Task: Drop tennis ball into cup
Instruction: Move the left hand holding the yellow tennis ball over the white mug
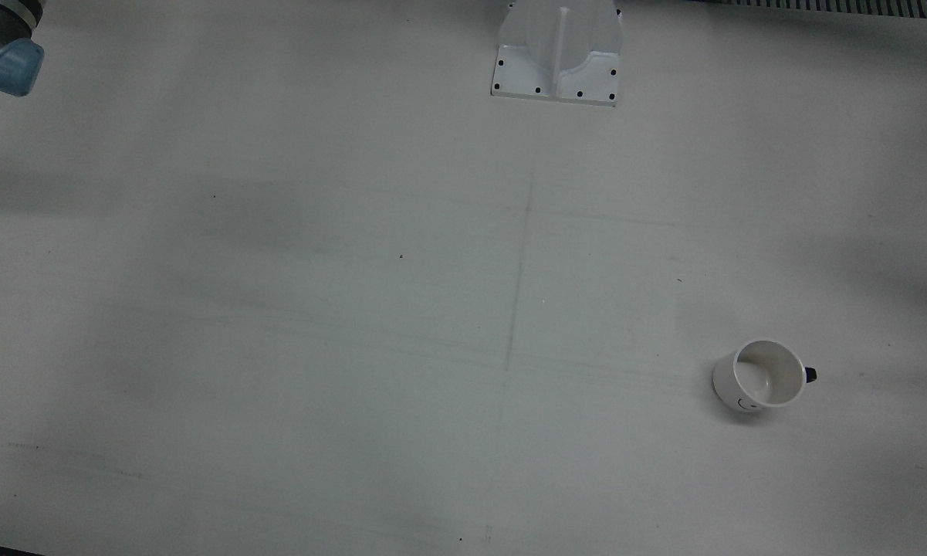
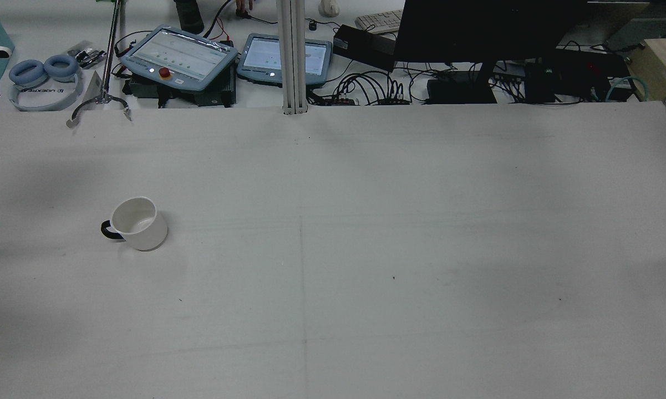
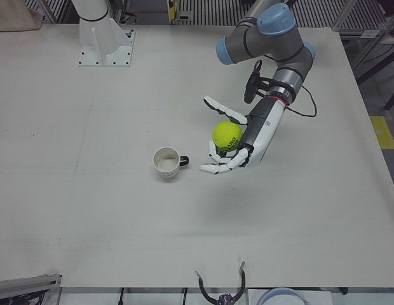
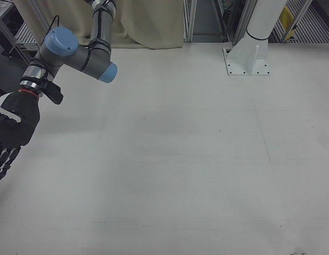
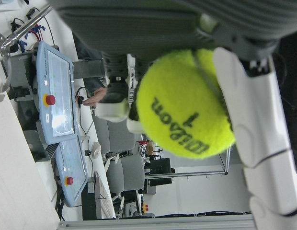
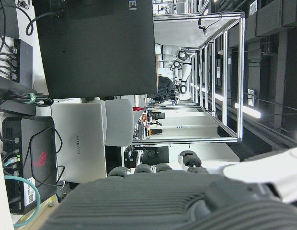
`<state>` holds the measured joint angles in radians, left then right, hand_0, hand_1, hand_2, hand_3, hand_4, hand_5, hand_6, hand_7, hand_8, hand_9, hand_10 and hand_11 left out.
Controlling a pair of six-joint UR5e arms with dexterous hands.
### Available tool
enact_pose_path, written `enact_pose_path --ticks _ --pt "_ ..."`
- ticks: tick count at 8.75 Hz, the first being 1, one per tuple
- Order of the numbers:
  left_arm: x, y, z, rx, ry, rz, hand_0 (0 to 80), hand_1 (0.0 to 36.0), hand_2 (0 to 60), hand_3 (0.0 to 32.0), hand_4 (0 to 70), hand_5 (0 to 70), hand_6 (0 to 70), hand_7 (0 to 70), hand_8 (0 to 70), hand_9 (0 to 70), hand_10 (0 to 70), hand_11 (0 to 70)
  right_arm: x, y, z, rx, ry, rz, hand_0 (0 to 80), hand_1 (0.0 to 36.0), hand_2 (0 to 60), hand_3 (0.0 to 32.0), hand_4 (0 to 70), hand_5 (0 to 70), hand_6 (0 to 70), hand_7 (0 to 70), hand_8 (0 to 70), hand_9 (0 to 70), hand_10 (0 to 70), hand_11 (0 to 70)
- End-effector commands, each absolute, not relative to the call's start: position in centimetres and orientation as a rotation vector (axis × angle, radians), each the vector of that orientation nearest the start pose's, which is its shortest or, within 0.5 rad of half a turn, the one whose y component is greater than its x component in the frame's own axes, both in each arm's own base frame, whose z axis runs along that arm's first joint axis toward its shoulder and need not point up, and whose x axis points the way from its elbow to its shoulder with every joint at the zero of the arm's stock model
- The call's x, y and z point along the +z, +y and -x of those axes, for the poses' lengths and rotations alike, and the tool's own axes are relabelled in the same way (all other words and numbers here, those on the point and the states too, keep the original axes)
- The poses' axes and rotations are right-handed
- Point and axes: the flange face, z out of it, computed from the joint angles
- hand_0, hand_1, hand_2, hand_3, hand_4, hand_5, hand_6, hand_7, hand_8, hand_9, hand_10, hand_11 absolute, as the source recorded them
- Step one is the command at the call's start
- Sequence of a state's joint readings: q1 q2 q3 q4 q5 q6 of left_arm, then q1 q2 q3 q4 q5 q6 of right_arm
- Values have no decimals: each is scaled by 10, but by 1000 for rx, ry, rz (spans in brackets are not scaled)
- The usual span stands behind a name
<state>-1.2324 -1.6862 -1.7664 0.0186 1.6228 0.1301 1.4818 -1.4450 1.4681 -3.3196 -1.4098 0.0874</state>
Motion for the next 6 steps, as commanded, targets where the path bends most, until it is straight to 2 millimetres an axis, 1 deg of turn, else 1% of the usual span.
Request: enact_pose_path --ticks 1,2,3,4,5,6 --pt "602 -589 2 -1753 2298 127 537 86 35 0 207 294 700 700 609 700 689 700 689 -538 -102 -2304 1981 12 0 0 0 0 0 0 0 0 0 0 0 0" --pt "596 -588 16 -1748 2323 103 532 86 32 0 201 282 700 700 604 700 691 700 688 -538 -102 -2302 1982 11 0 0 0 0 0 0 0 0 0 0 0 0" --pt "587 -580 20 -1726 2348 100 536 88 28 0 205 285 700 700 607 700 700 700 688 -539 -102 -2302 1982 11 0 0 0 0 0 0 0 0 0 0 0 0" --pt "602 -558 19 -1717 2340 113 535 86 30 0 206 288 700 700 608 700 700 700 688 -539 -102 -2302 1982 11 0 0 0 0 0 0 0 0 0 0 0 0" --pt "592 -555 -14 -1665 2326 180 532 92 25 0 200 272 700 700 595 700 700 700 688 -539 -102 -2302 1982 11 0 0 0 0 0 0 0 0 0 0 0 0" --pt "587 -553 -54 -1622 2299 256 526 79 40 0 213 286 700 700 597 700 700 700 689 -538 -102 -2304 1981 12 0 0 0 0 0 0 0 0 0 0 0 0"
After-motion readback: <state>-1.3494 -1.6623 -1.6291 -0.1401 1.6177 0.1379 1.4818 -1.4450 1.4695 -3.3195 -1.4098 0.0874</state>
